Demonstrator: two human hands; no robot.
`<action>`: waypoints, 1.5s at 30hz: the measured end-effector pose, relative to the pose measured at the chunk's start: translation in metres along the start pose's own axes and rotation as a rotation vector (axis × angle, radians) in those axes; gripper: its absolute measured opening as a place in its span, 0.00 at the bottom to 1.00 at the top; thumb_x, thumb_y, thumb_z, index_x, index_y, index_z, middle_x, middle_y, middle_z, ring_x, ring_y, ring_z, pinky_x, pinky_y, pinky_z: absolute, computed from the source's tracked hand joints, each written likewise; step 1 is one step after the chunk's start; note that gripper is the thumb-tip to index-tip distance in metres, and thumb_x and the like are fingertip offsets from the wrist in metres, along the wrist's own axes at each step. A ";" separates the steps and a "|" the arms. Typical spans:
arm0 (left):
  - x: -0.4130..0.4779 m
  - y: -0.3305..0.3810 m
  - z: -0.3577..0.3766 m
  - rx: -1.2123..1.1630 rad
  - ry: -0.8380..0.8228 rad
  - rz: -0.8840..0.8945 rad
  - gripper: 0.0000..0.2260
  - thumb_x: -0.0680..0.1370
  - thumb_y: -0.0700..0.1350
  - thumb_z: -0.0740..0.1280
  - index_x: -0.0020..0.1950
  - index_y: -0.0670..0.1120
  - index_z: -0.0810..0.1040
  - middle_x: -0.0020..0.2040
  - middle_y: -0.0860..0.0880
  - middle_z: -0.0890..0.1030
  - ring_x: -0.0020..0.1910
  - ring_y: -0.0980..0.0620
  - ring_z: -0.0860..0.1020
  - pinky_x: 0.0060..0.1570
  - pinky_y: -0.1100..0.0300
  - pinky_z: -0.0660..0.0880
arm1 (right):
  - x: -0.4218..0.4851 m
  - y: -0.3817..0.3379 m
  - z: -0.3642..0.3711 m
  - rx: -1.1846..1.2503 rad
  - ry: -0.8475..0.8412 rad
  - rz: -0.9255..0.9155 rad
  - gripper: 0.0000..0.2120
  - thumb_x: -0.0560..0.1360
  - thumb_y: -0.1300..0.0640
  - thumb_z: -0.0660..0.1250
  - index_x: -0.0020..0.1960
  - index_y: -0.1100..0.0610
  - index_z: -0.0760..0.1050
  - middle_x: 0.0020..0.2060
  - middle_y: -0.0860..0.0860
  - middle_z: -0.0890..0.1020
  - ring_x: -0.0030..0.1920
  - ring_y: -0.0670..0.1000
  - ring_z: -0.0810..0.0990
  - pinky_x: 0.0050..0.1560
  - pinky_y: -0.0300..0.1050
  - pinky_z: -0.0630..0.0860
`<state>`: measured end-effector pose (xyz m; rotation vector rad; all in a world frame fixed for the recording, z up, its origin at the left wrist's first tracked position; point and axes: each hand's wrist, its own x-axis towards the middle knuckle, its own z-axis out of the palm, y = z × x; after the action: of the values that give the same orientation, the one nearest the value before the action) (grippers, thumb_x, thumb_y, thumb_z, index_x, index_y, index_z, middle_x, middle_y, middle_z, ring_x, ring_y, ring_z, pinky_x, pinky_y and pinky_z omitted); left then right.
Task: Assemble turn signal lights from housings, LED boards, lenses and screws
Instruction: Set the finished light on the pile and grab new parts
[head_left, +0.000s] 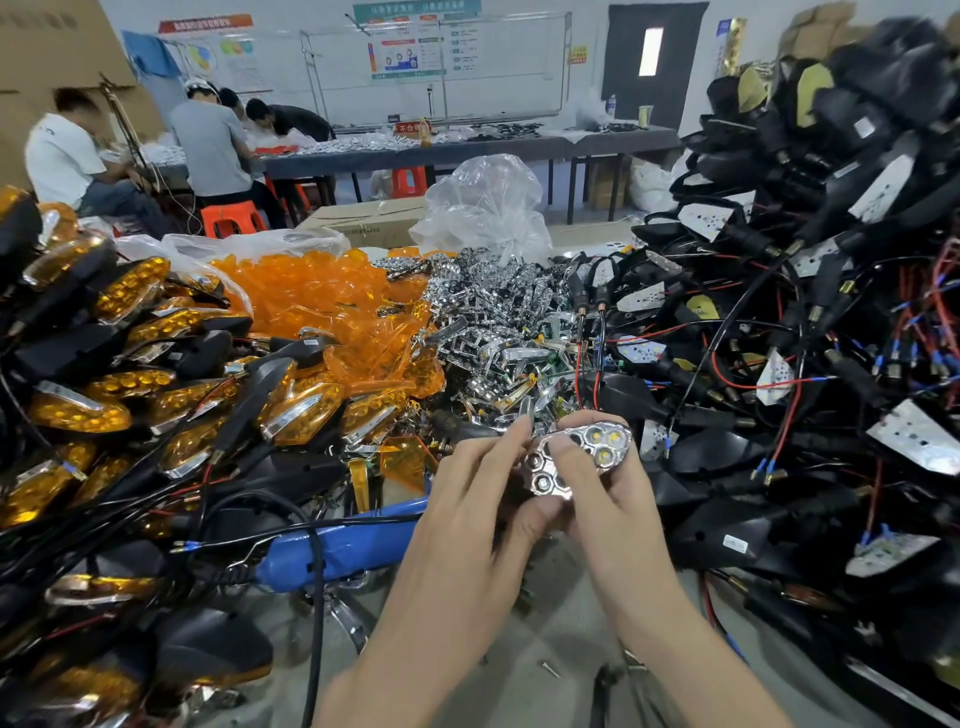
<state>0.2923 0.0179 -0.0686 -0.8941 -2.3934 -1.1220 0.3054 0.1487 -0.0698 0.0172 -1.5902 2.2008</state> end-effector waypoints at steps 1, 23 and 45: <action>0.000 0.001 0.000 0.025 0.017 0.015 0.23 0.82 0.61 0.56 0.77 0.59 0.62 0.65 0.64 0.67 0.66 0.58 0.69 0.63 0.67 0.67 | 0.001 0.000 0.000 0.035 0.008 0.029 0.04 0.75 0.53 0.68 0.48 0.44 0.79 0.42 0.47 0.84 0.44 0.46 0.83 0.45 0.40 0.79; 0.002 -0.004 0.003 0.218 0.274 0.236 0.10 0.80 0.46 0.68 0.59 0.45 0.83 0.58 0.52 0.80 0.57 0.53 0.75 0.58 0.63 0.73 | 0.003 -0.006 -0.002 0.289 -0.106 0.152 0.05 0.77 0.58 0.69 0.49 0.50 0.81 0.53 0.62 0.86 0.47 0.56 0.87 0.43 0.46 0.82; -0.002 -0.001 0.001 0.282 0.235 0.262 0.13 0.83 0.47 0.65 0.67 0.51 0.76 0.63 0.55 0.75 0.61 0.55 0.71 0.60 0.64 0.71 | 0.003 -0.017 -0.006 0.549 -0.161 0.309 0.23 0.78 0.36 0.55 0.54 0.54 0.75 0.47 0.59 0.86 0.41 0.53 0.86 0.34 0.43 0.80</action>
<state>0.2936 0.0176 -0.0712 -0.8922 -2.1027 -0.7250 0.3101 0.1598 -0.0564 0.1191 -1.0659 2.8825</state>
